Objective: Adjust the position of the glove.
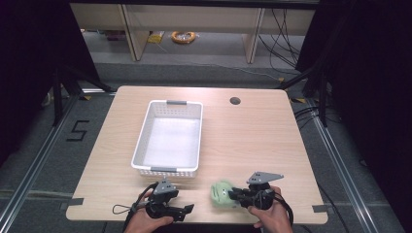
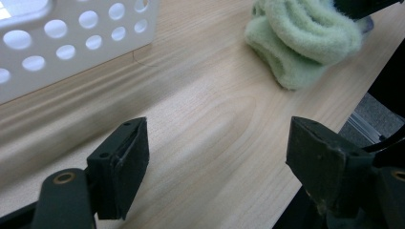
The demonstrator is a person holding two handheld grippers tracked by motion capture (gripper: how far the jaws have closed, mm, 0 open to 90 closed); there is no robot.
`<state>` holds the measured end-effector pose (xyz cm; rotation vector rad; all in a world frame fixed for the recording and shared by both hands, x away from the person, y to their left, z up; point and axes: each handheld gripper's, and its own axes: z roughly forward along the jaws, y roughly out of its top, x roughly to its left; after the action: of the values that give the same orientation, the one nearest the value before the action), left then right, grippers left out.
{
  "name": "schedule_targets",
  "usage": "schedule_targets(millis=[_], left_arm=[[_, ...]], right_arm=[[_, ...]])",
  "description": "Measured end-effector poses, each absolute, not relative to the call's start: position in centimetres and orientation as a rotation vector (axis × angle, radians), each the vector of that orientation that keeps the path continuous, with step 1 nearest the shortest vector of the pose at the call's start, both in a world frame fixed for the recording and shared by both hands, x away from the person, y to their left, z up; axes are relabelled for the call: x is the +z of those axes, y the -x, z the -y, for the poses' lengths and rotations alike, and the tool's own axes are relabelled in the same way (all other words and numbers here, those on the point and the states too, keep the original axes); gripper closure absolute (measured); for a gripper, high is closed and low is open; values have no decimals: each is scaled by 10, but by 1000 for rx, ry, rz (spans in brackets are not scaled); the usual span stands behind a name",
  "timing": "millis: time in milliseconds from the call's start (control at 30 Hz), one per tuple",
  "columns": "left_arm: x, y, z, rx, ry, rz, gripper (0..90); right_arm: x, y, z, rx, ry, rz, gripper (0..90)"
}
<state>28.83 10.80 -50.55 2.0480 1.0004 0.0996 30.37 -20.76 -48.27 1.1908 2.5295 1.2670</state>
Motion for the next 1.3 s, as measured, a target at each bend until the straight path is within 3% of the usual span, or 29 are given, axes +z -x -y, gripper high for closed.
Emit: schedule_targets(millis=[367, 700, 1067, 1300], left_arm=[[-504, -289, -108, 90, -2037, -1001, 226], [-498, -291, -99, 13, -1964, -1028, 238], [-488, -304, -60, -111, -1962, -997, 243], [-483, -317, -40, -83, -1976, -988, 262]], right_arm=[[-476, -305, 214, 1239, -1173, -2546, 578], [-473, -304, 251, 1230, -1273, -2472, 527], [-478, -307, 247, 1244, -1356, -2438, 463], [-483, -311, 242, 1212, -1317, -2481, 458]])
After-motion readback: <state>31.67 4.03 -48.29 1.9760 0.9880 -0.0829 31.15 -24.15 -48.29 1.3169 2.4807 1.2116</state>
